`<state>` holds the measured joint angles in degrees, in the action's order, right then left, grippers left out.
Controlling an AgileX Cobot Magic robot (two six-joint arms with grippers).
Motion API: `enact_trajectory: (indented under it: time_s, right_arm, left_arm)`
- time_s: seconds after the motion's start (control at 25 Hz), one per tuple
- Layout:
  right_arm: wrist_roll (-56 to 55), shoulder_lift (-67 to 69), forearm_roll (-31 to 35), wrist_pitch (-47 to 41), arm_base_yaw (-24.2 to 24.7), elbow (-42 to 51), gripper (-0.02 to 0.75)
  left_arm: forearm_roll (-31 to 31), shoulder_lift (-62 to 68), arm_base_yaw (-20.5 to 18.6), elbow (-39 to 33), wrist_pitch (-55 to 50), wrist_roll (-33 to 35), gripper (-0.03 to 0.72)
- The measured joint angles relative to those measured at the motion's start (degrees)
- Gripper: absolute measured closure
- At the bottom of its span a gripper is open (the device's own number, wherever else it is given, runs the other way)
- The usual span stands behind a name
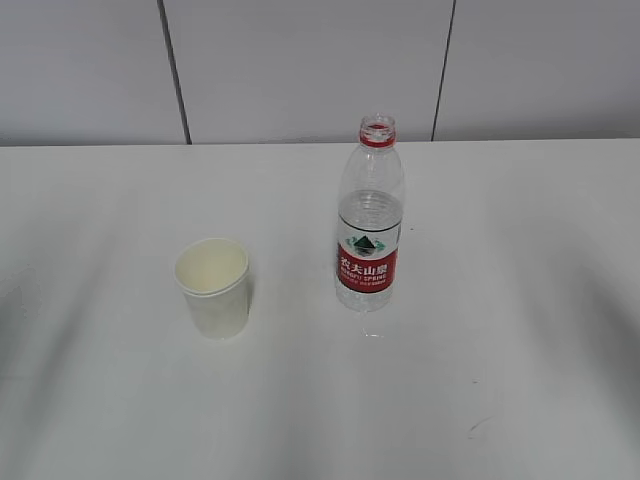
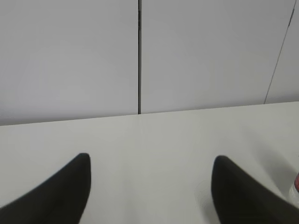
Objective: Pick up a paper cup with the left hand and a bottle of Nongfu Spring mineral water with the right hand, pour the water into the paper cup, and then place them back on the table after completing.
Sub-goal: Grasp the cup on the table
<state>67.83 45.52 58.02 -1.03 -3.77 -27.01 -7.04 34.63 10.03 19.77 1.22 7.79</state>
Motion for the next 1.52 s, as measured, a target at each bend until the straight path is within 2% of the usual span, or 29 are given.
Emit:
enact_trajectory:
  time_s: [0.56, 0.64, 0.8, 0.88, 1.0, 1.52]
  right_arm:
    - [-0.4, 0.0, -0.4, 0.2, 0.0, 0.0, 0.151]
    - [-8.5, 0.0, -8.7, -0.9, 0.0, 0.0, 0.151]
    - [-45.1, 0.0, -41.6, -3.0, 0.0, 0.0, 0.151]
    - [-53.5, 0.1, -50.0, -3.3, 0.0, 0.0, 0.151]
    - [-57.2, 0.8, -53.3, -1.6, 0.0, 0.0, 0.151]
    - [-59.5, 12.8, -54.5, 12.2, 0.0, 0.0, 0.151]
  left_arm:
    - [0.0, 0.0, 0.0, 0.0, 0.0, 0.0, 0.210]
    - [0.0, 0.0, 0.0, 0.0, 0.0, 0.1, 0.210]
    - [0.0, 0.0, 0.0, 0.0, 0.0, 0.1, 0.210]
    - [0.0, 0.0, 0.0, 0.0, -0.1, 0.1, 0.210]
    - [0.0, 0.0, 0.0, 0.0, -0.1, 0.1, 0.210]
    - [-0.1, 0.0, 0.0, 0.0, -0.1, 0.1, 0.228]
